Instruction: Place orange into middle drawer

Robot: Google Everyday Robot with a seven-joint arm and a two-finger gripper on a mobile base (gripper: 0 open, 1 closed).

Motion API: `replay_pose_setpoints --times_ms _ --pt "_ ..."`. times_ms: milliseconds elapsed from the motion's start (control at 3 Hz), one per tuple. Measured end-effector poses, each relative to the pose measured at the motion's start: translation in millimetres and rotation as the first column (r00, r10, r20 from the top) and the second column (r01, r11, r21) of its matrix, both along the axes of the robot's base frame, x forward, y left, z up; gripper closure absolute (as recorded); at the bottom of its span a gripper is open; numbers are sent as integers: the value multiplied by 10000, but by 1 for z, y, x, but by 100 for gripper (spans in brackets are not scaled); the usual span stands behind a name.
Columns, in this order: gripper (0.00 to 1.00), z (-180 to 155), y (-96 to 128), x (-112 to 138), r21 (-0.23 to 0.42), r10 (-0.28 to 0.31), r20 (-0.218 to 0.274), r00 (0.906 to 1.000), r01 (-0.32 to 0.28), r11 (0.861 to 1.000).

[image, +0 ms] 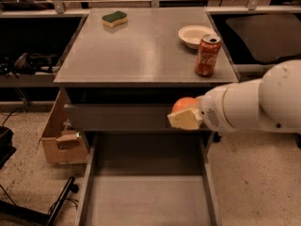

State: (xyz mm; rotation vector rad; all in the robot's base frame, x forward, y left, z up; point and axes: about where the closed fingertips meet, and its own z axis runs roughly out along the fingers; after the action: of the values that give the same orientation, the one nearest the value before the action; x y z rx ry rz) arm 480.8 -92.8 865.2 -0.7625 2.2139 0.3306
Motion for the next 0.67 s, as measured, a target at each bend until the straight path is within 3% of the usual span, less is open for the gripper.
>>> replay_pose_setpoints --times_ms 333,667 --pt "100 -59 -8 -4 1010 -35 -349 9994 70 9949" --pt "100 -74 -11 -1 1220 190 -298 9994 -152 9924"
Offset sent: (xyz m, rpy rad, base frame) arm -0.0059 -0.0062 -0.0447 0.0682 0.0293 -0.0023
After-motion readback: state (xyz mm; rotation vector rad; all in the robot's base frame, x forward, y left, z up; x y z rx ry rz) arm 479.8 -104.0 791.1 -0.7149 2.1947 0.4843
